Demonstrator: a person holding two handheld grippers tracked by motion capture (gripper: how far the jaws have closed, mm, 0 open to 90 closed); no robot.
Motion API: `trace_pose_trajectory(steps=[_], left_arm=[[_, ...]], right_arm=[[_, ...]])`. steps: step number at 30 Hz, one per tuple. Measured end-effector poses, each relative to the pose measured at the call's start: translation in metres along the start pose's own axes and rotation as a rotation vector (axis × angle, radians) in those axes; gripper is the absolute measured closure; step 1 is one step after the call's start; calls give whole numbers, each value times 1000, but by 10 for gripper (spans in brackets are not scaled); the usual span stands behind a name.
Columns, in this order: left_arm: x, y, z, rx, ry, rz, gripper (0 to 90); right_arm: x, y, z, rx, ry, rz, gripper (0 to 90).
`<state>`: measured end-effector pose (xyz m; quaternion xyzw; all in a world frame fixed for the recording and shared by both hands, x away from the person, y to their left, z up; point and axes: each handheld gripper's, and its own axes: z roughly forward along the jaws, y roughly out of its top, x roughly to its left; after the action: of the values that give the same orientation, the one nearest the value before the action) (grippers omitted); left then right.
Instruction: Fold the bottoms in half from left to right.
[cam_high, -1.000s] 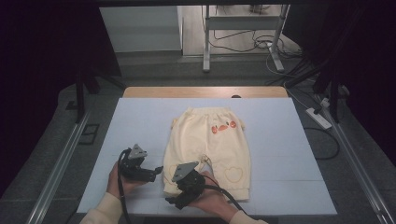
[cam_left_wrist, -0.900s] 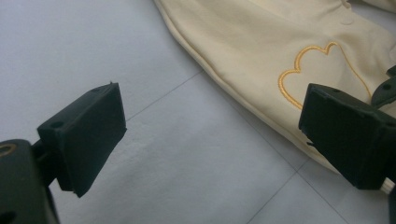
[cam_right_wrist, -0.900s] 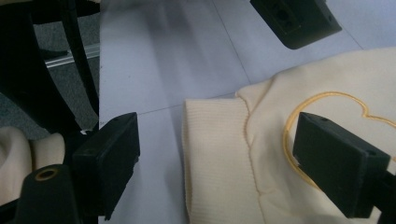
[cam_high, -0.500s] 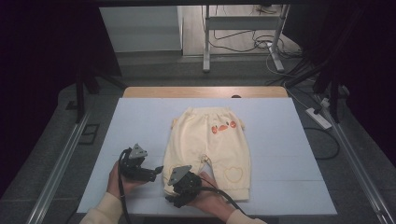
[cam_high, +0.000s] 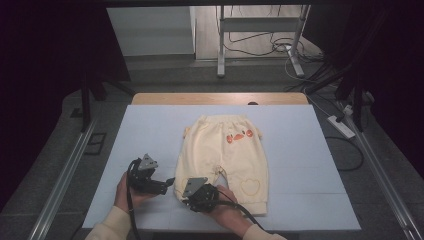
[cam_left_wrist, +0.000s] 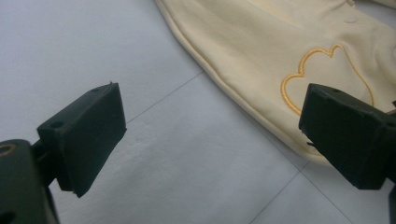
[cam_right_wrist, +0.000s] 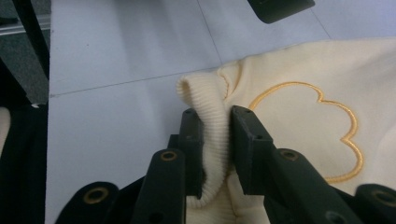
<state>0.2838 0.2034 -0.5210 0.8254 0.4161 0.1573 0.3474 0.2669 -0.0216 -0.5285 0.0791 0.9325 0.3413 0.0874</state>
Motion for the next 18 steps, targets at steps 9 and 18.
trace_pose_trajectory(steps=[9, 18], left_arm=[[-1, 0, -4, -2, 9, 9, 70], [-1, 1, -4, -1, 8, 14, 70]], right_arm=[[-4, 0, -3, 1, 26, 27, 766], [-9, -2, -5, -18, 58, 54, 771]])
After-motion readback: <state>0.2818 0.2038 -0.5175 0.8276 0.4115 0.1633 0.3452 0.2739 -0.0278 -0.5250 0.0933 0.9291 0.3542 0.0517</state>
